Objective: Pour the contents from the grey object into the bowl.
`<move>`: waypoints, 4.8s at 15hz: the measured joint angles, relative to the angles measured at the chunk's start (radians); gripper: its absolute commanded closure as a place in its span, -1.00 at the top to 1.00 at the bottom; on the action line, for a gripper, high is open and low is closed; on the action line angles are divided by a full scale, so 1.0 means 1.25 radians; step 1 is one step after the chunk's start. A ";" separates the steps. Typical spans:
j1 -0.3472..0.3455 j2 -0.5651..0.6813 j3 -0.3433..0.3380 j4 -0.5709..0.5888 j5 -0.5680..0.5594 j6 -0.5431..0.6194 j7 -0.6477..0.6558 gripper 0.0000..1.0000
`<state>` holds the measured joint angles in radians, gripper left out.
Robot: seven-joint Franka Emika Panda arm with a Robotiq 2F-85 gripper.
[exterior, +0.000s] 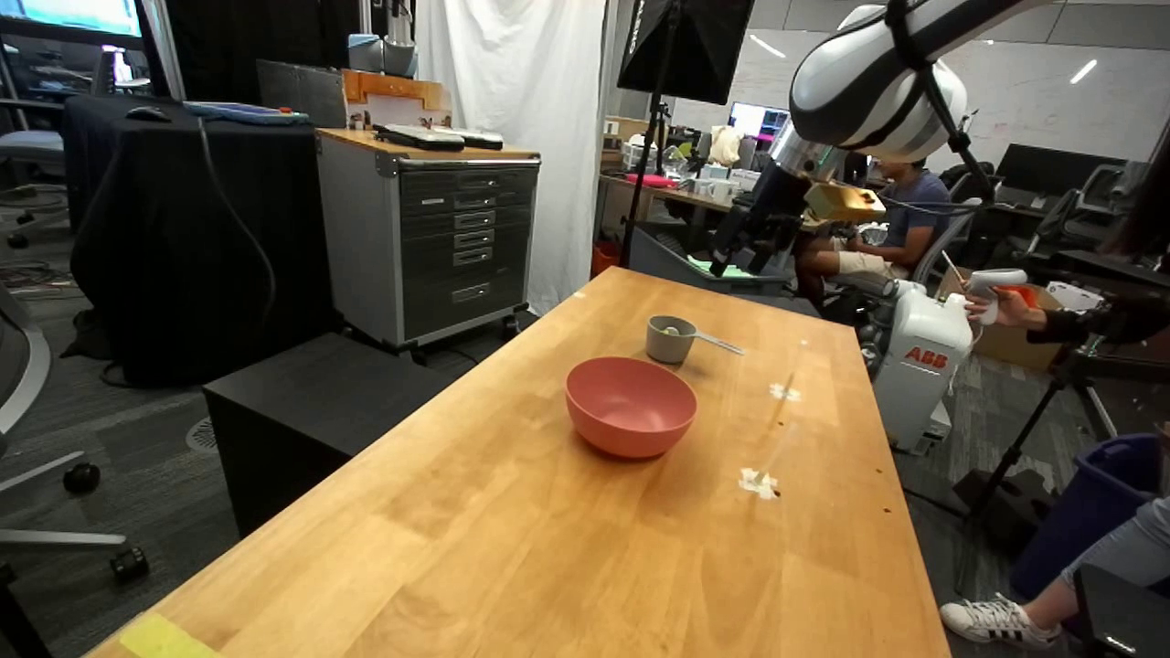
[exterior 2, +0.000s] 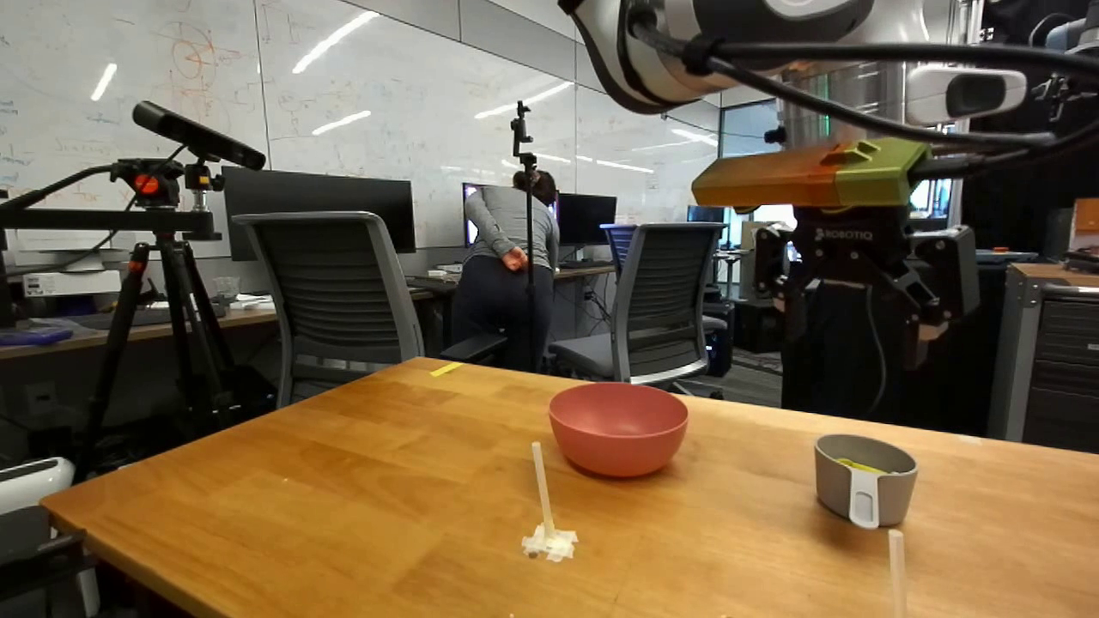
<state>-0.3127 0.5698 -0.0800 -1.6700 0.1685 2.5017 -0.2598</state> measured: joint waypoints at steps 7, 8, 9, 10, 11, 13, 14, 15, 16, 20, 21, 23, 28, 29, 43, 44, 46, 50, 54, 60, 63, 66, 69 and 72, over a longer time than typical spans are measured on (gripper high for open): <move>-0.017 0.038 0.004 -0.003 -0.005 -0.014 -0.069 1.00; -0.018 0.040 0.004 -0.001 -0.008 -0.028 -0.075 1.00; -0.019 0.042 0.004 0.001 -0.014 -0.042 -0.080 1.00; -0.019 0.043 0.004 0.003 -0.022 -0.053 -0.081 1.00; -0.020 0.045 0.003 0.007 -0.027 -0.063 -0.081 1.00; -0.020 0.050 0.002 0.017 -0.035 -0.068 -0.081 1.00; -0.020 0.054 0.002 0.026 -0.037 -0.068 -0.081 1.00; -0.020 0.061 0.001 0.036 -0.038 -0.068 -0.081 1.00; -0.020 0.069 0.000 0.048 -0.039 -0.068 -0.081 1.00; -0.021 0.117 -0.001 0.105 -0.044 -0.069 -0.081 1.00; -0.021 0.132 -0.001 0.120 -0.046 -0.070 -0.081 1.00; -0.021 0.163 -0.001 0.150 -0.050 -0.070 -0.080 1.00; -0.021 0.236 0.000 0.210 -0.065 -0.077 -0.080 1.00; -0.021 0.246 0.000 0.217 -0.069 -0.080 -0.080 1.00; 0.002 0.253 0.013 0.227 -0.100 -0.104 -0.080 1.00; 0.002 0.253 0.013 0.227 -0.100 -0.105 -0.080 1.00; 0.002 0.250 0.012 0.223 -0.100 -0.105 -0.080 1.00; -0.004 0.226 0.011 0.194 -0.100 -0.106 -0.081 0.95; -0.012 0.198 0.008 0.160 -0.100 -0.106 -0.082 0.78; -0.025 0.189 0.004 0.138 -0.100 -0.105 -0.087 1.00; -0.031 0.189 0.004 0.135 -0.100 -0.105 -0.090 1.00; -0.034 0.190 0.004 0.135 -0.100 -0.105 -0.091 1.00; -0.034 0.193 0.004 0.137 -0.100 -0.105 -0.091 1.00; -0.034 0.196 0.004 0.140 -0.100 -0.105 -0.091 1.00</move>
<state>-0.3555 0.8149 -0.0748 -1.4948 0.0439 2.3701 -0.3735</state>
